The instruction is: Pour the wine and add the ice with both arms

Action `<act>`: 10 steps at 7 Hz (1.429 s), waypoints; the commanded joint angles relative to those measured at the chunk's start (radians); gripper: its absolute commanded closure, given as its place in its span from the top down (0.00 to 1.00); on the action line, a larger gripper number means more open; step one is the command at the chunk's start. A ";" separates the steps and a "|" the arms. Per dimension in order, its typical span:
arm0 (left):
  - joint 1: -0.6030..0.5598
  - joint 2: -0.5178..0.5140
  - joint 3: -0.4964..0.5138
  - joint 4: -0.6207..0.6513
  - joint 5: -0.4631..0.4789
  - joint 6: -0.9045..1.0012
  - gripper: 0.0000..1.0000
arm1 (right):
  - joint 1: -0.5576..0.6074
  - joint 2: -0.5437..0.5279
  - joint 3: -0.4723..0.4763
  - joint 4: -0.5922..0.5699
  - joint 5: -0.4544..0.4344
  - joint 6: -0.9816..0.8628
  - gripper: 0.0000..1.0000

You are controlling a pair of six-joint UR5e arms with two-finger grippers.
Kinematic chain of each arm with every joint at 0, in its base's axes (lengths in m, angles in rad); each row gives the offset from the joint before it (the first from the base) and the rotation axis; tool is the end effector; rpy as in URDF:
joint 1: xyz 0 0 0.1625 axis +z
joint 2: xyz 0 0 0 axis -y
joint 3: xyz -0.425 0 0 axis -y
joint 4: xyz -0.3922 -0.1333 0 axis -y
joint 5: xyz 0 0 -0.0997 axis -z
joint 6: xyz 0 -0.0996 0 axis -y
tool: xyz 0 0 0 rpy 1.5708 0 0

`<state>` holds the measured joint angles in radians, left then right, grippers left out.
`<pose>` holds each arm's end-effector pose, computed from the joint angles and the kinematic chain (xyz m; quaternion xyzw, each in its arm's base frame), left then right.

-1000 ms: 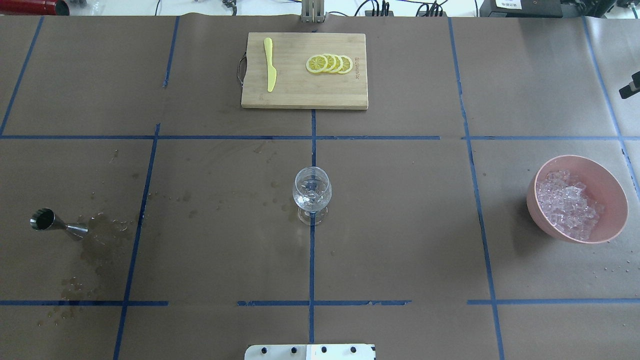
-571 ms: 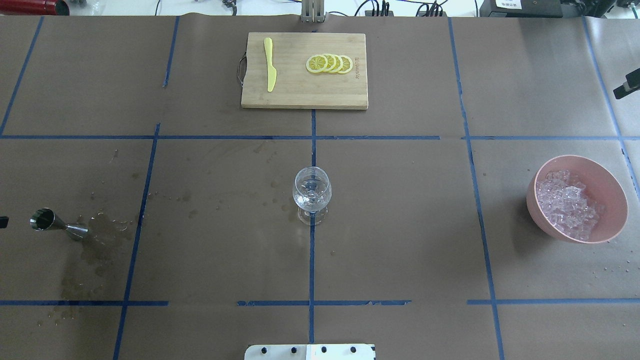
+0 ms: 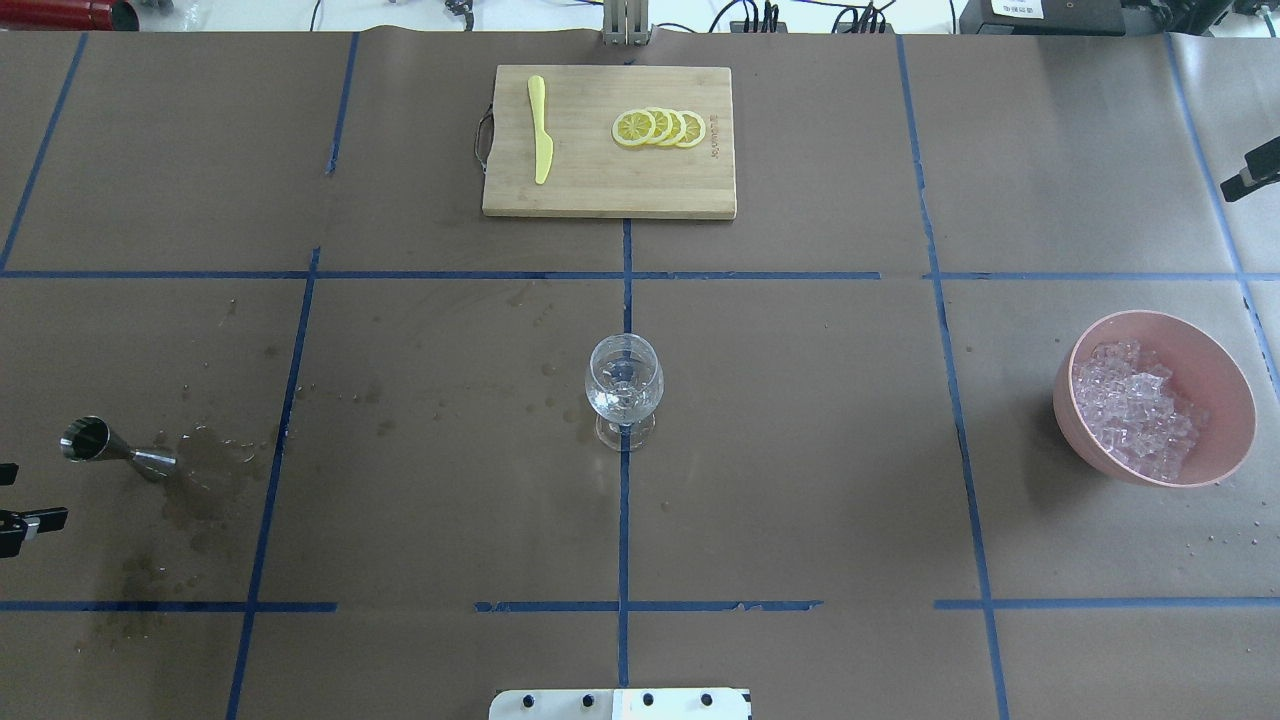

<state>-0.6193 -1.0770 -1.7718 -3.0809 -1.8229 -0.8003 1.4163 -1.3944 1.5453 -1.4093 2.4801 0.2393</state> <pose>0.1806 -0.2619 0.5898 0.2840 0.5017 0.1331 0.8062 -0.0346 -0.5776 0.5495 0.0522 -0.4528 -0.0306 0.8896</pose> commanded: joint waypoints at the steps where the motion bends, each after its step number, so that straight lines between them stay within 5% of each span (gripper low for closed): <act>1: 0.225 0.000 -0.001 -0.018 0.324 -0.223 0.98 | 0.000 0.000 -0.002 0.003 0.000 -0.002 1.00; 2: 0.394 0.002 0.003 -0.012 0.570 -0.332 0.98 | 0.000 0.000 -0.001 0.003 0.000 -0.002 1.00; 3: 0.479 0.002 0.006 -0.003 0.688 -0.393 0.98 | 0.000 -0.002 -0.005 0.003 -0.001 -0.003 1.00; 10: 0.521 0.000 0.072 0.034 1.081 -0.416 0.94 | 0.000 -0.005 0.001 0.004 0.000 -0.003 1.00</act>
<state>-0.1095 -1.0745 -1.7090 -3.0478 -0.8071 -1.2225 1.4159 -1.3989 1.5449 -1.4060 2.4804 0.2362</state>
